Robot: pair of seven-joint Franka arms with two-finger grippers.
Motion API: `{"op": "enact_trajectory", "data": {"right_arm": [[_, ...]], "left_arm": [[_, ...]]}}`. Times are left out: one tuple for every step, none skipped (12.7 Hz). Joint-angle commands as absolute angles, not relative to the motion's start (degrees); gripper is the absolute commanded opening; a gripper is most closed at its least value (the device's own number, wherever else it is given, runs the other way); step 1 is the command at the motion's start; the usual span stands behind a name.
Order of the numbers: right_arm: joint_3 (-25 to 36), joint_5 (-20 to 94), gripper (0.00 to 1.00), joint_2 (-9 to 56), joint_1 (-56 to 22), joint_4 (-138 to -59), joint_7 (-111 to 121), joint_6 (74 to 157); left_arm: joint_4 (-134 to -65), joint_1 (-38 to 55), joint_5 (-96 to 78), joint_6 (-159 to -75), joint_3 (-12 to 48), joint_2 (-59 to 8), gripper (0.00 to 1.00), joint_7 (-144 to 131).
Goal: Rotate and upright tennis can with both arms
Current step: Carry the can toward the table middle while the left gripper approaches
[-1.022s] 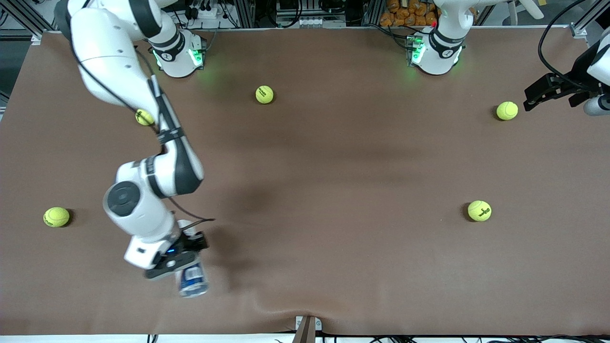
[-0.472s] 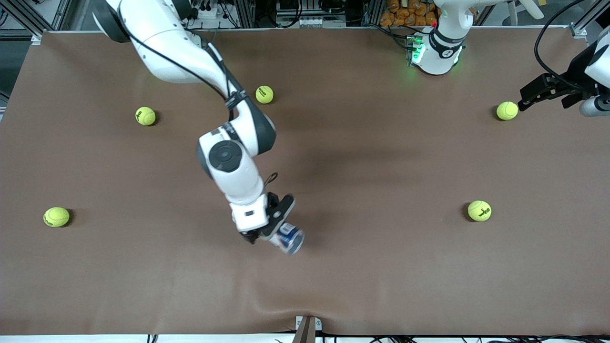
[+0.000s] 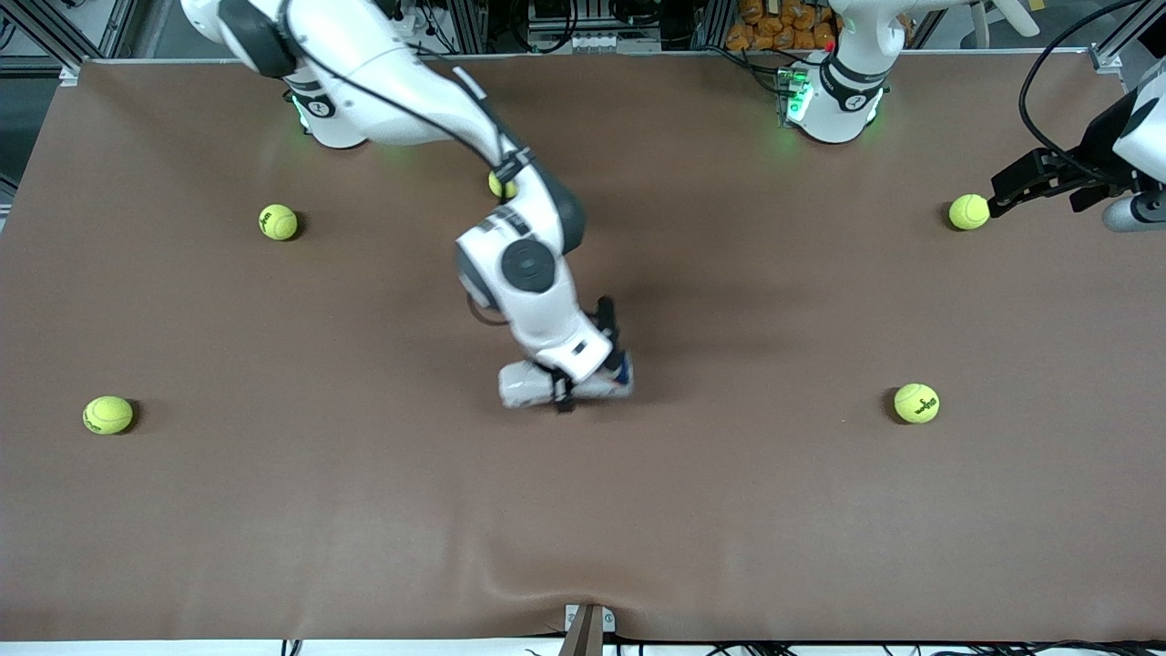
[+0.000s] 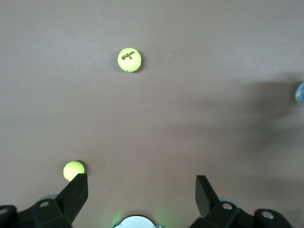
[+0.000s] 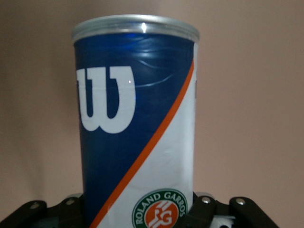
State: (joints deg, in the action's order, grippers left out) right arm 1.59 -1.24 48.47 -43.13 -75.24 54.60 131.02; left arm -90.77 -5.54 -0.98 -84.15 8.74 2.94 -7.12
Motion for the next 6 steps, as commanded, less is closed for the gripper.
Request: {"op": "enact_trajectory", "data": {"right_arm": [[2.20,-1.85,0.59,49.56,-44.56,-76.29,56.52,132.27],[2.20,-1.85,0.59,50.09,-44.56,-76.29,55.99,132.45],[2.20,-1.67,0.60,50.79,-44.82,-76.29,55.90,132.89],[2.20,-1.58,0.65,51.41,-45.00,-76.29,55.90,134.37],[2.20,-1.58,0.77,51.76,-44.91,-76.29,55.81,135.08],[2.20,-1.58,1.00,51.94,-45.00,-76.29,55.64,135.26]], "left_arm": [[-90.62,-5.71,-2.28,-83.50,8.88,1.94,1.00,-5.98],[-90.79,-5.71,-3.16,-83.50,8.88,1.32,1.00,-5.98],[-90.88,-5.54,-4.30,-83.41,8.88,-0.07,1.00,-5.98],[-91.49,-5.36,-6.31,-83.41,8.88,-1.48,1.00,-5.98],[-91.84,-5.27,-8.76,-83.50,8.88,-3.23,1.00,-6.06],[-91.93,-5.27,-11.31,-83.50,8.96,-5.95,1.00,-6.15]]}}
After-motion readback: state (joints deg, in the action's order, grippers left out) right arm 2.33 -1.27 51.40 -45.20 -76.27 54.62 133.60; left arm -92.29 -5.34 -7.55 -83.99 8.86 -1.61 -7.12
